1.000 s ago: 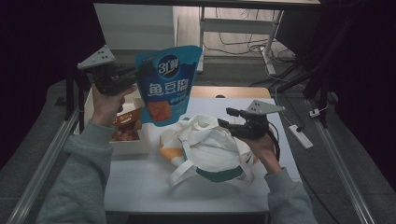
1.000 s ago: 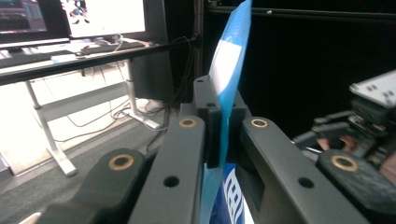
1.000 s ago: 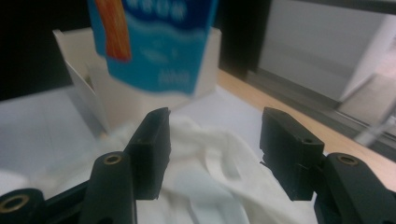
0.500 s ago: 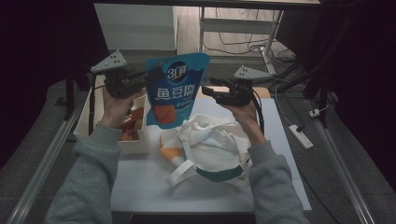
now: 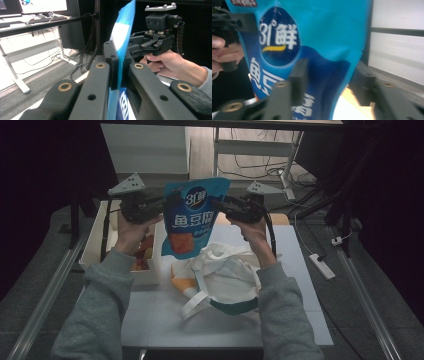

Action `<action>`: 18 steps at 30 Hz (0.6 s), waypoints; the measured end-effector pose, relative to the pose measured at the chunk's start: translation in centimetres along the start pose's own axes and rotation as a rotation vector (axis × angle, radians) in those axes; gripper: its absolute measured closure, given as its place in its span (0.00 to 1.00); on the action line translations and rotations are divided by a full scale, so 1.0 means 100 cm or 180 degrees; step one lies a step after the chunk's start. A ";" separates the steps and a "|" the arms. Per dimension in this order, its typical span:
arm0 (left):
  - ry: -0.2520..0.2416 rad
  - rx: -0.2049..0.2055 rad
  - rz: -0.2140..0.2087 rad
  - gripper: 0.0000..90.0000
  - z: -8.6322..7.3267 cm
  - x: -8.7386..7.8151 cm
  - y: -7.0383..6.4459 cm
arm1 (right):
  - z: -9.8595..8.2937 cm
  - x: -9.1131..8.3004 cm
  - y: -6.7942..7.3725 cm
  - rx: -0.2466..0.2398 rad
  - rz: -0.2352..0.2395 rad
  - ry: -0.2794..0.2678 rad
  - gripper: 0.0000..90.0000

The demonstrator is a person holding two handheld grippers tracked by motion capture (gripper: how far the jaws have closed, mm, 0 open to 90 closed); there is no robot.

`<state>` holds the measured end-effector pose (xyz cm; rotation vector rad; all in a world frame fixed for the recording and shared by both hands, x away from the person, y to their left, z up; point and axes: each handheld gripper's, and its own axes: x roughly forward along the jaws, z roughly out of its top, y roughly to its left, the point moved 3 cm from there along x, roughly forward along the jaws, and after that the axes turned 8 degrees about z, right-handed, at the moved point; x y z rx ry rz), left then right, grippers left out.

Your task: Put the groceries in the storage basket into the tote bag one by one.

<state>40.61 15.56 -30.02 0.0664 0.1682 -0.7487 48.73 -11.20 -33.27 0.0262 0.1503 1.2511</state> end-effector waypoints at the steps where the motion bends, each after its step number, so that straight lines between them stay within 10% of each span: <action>1: -0.0005 -0.0003 0.0008 0.99 0.000 0.000 0.001 | 0.000 0.000 -0.001 -0.0016 -0.0049 -0.0017 0.73; 5: 0.0005 0.0040 0.0066 0.99 0.001 -0.001 0.005 | 0.000 -0.003 -0.003 -0.0039 -0.0035 -0.0117 1.00; 8: 0.0035 0.0142 0.0157 0.99 0.001 -0.002 0.005 | 0.000 0.003 0.003 -0.0302 -0.0226 -0.0009 1.00; 18: 0.0107 0.0297 0.0241 0.98 -0.003 0.001 0.003 | 0.009 -0.001 0.005 -0.0311 -0.0377 -0.0357 1.00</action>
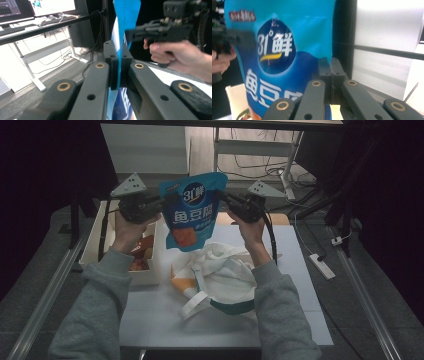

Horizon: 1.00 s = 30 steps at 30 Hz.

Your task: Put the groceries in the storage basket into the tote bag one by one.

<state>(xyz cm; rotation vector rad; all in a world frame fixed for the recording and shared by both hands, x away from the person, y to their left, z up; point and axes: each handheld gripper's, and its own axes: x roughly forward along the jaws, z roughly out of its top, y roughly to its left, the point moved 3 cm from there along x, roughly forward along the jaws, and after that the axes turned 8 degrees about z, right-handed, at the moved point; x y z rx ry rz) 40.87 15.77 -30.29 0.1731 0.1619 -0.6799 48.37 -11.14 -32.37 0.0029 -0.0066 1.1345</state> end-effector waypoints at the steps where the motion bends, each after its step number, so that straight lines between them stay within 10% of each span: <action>1: 0.0007 0.0007 0.0008 0.98 -0.001 0.001 0.000 | 0.001 -0.002 0.000 0.0000 -0.0018 -0.0017 1.00; 15: 0.0109 0.0038 -0.0023 0.85 -0.006 0.012 -0.007 | 0.019 -0.029 0.004 -0.0036 -0.0056 -0.0245 1.00; 30: 0.0008 -0.0182 -0.0163 0.39 -0.012 -0.008 -0.005 | 0.039 -0.058 0.017 -0.0109 -0.0081 -0.0395 1.00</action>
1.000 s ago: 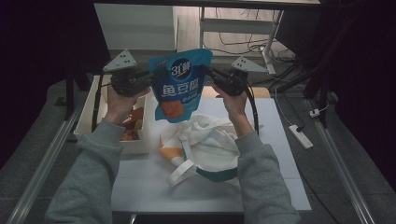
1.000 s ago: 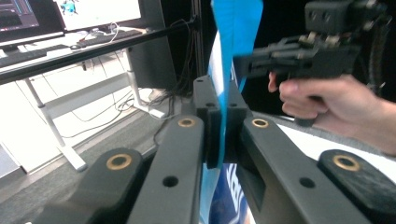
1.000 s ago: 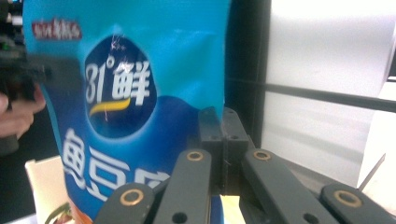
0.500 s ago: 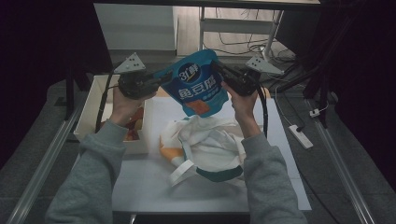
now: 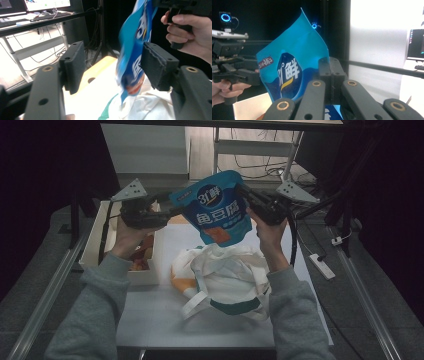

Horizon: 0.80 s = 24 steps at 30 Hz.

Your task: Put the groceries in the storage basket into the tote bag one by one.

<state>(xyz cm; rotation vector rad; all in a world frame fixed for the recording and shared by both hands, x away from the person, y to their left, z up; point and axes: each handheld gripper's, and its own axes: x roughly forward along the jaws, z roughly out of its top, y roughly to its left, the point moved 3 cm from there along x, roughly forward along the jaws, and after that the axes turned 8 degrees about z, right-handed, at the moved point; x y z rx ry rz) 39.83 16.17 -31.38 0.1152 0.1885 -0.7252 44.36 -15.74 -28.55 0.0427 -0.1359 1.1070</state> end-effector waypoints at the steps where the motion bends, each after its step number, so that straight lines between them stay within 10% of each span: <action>1: 0.0027 -0.0001 -0.0004 0.38 -0.002 -0.003 0.000 | 0.002 -0.002 0.001 0.0011 0.0037 -0.0013 1.00; 12: 0.0330 0.0012 0.0044 0.40 -0.038 -0.014 -0.001 | -0.005 -0.031 0.026 -0.0018 0.0041 0.0247 1.00; 24: 0.0399 -0.0022 0.0131 0.41 -0.050 -0.018 0.001 | -0.052 -0.052 0.043 0.0249 0.0041 0.0348 1.00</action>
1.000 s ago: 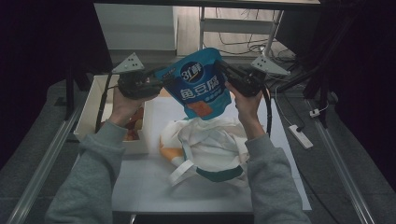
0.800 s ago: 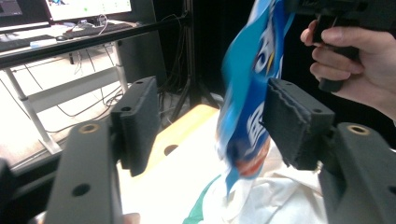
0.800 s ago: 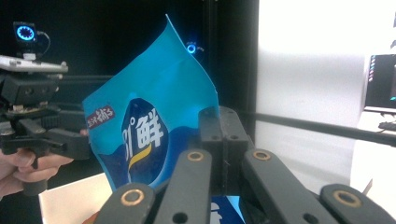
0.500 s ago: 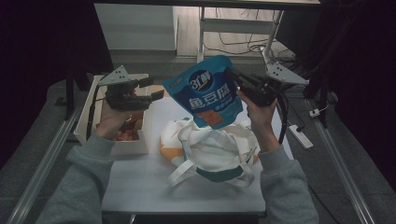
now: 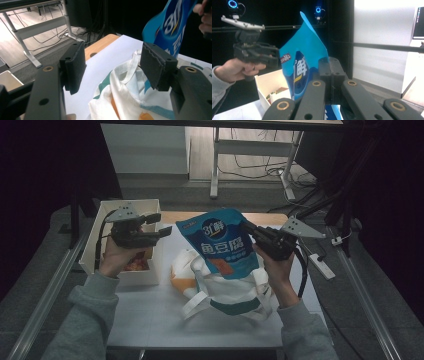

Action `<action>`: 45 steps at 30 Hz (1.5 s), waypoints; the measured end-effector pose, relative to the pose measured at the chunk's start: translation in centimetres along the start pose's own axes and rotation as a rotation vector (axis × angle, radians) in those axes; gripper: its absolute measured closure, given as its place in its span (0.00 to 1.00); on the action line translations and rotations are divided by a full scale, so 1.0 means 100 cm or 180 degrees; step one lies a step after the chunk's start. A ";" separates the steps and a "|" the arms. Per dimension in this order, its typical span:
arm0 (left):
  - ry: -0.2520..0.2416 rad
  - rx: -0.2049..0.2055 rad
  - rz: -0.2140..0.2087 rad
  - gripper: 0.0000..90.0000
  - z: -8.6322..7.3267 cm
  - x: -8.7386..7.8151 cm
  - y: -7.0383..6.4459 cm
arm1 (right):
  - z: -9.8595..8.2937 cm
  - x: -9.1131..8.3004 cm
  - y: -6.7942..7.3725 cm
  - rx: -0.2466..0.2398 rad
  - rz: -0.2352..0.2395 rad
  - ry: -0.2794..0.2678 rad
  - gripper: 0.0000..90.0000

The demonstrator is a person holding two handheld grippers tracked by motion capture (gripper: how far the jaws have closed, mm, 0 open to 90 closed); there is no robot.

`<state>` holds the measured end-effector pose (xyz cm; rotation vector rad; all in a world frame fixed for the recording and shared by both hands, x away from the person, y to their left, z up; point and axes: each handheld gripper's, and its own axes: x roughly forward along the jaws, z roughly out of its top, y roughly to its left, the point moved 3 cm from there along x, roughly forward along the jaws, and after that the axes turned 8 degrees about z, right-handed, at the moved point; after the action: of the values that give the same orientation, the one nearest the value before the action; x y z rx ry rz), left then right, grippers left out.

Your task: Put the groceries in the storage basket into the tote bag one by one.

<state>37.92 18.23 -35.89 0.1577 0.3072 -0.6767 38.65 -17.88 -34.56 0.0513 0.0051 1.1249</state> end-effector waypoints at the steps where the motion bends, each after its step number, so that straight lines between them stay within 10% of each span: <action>1: 0.0007 -0.0002 -0.0005 0.41 -0.001 0.000 0.001 | -0.003 0.001 0.000 0.0020 0.0020 0.0008 1.00; 15: 0.0081 -0.0077 0.0005 0.41 -0.010 0.006 0.004 | -0.047 -0.007 -0.007 0.0244 0.0020 0.0157 1.00; 34: 0.0191 0.0050 -0.0076 0.40 -0.013 0.017 -0.012 | -0.050 -0.046 -0.019 0.0125 -0.0076 0.0641 0.99; 45: 0.0319 0.0067 -0.0096 0.40 -0.023 0.026 -0.020 | -0.063 -0.031 -0.034 0.0316 0.0034 0.1003 0.65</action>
<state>38.02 15.69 -39.06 0.2078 0.3994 -0.7032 40.14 -21.91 -41.12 -0.0379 0.3420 1.1332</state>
